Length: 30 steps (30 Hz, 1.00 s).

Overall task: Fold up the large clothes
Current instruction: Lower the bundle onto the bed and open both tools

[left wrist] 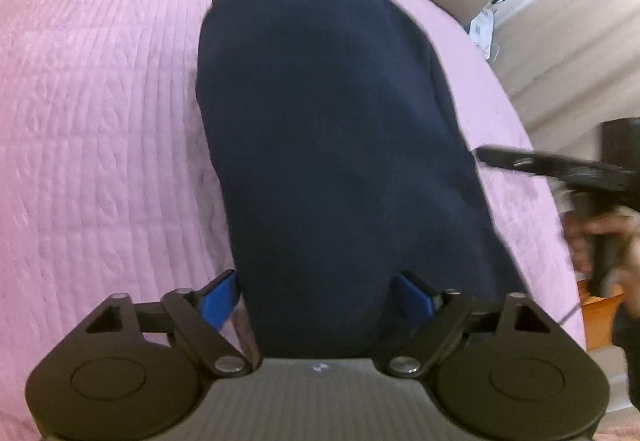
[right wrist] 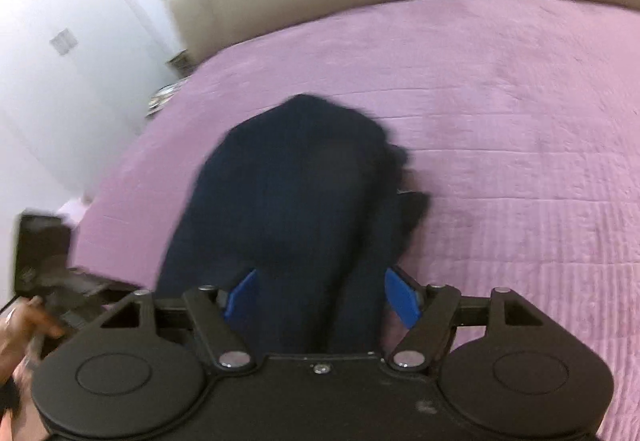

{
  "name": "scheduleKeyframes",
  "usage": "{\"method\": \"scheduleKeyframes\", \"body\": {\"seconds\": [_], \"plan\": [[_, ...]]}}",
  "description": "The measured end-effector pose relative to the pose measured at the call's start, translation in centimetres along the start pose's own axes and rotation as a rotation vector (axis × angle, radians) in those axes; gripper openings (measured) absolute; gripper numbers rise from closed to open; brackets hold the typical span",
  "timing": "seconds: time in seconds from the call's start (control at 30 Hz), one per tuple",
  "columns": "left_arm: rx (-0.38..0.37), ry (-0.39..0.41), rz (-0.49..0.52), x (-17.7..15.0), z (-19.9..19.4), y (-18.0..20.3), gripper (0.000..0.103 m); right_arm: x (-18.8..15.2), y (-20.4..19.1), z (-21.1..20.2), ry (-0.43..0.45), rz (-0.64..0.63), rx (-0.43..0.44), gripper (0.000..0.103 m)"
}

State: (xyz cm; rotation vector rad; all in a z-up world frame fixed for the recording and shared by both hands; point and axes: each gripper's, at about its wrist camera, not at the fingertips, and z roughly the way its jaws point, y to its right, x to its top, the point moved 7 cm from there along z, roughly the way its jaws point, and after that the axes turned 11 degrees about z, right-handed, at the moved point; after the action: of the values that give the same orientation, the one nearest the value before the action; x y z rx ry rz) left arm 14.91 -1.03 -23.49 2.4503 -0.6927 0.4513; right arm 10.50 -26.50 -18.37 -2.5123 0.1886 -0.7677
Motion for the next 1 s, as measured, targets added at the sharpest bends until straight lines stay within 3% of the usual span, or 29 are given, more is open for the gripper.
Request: {"method": "scheduleKeyframes", "body": {"seconds": [0.07, 0.13, 0.2, 0.23, 0.3, 0.33, 0.4, 0.47, 0.53, 0.6, 0.67, 0.8, 0.9, 1.0], "plan": [[-0.035, -0.016, -0.043, -0.8, 0.5, -0.1, 0.090, -2.7, -1.2, 1.0, -0.052, -0.109, -0.039, 0.085], [-0.031, -0.037, -0.045, -1.4, 1.2, 0.5, 0.092, -4.7, -1.2, 3.3, -0.077, -0.244, -0.141, 0.085], [0.047, -0.038, 0.035, -1.6, 1.9, 1.1, 0.092, -6.0, 0.2, 4.0, -0.047, -0.309, -0.150, 0.085], [0.081, -0.048, 0.078, -2.0, 2.1, 1.6, 0.093, -6.0, 1.3, 4.0, -0.058, -0.275, -0.173, 0.090], [0.113, -0.052, 0.113, -1.9, 1.3, 2.2, 0.091, -5.0, 2.7, 3.5, -0.104, -0.164, -0.162, 0.096], [0.112, -0.040, 0.112, -1.7, 0.8, 2.6, 0.084, -4.2, 2.8, 2.9, -0.114, -0.144, -0.155, 0.096], [0.108, 0.021, 0.118, 0.0, -1.5, 2.9, 0.080, -1.5, 1.8, 1.5, -0.079, -0.148, -0.120, 0.096], [0.121, 0.126, 0.139, 0.9, -4.8, 1.9, 0.092, 2.1, 0.3, 0.4, 0.022, -0.170, -0.088, 0.100], [0.204, 0.225, 0.147, 4.2, -6.2, 0.5, 0.099, 5.9, -0.8, 1.1, 0.116, -0.204, -0.090, 0.102], [0.259, 0.220, 0.129, 7.6, -5.0, -1.9, 0.098, 8.4, -1.4, 3.9, 0.119, -0.231, -0.099, 0.102], [0.274, 0.185, 0.090, 10.1, -2.6, -3.6, 0.089, 9.9, -1.4, 8.1, 0.071, -0.241, -0.106, 0.102], [0.179, 0.266, 0.005, 13.3, 0.2, -6.6, 0.098, 11.6, 0.9, 14.2, 0.013, -0.247, -0.226, 0.102], [0.208, 0.277, -0.089, 15.1, 3.3, -9.1, 0.099, 12.4, 3.3, 16.5, -0.019, -0.187, -0.246, 0.102], [0.224, 0.260, -0.116, 15.6, 6.0, -10.5, 0.101, 12.0, 5.1, 17.1, -0.035, -0.147, -0.256, 0.102]]}}
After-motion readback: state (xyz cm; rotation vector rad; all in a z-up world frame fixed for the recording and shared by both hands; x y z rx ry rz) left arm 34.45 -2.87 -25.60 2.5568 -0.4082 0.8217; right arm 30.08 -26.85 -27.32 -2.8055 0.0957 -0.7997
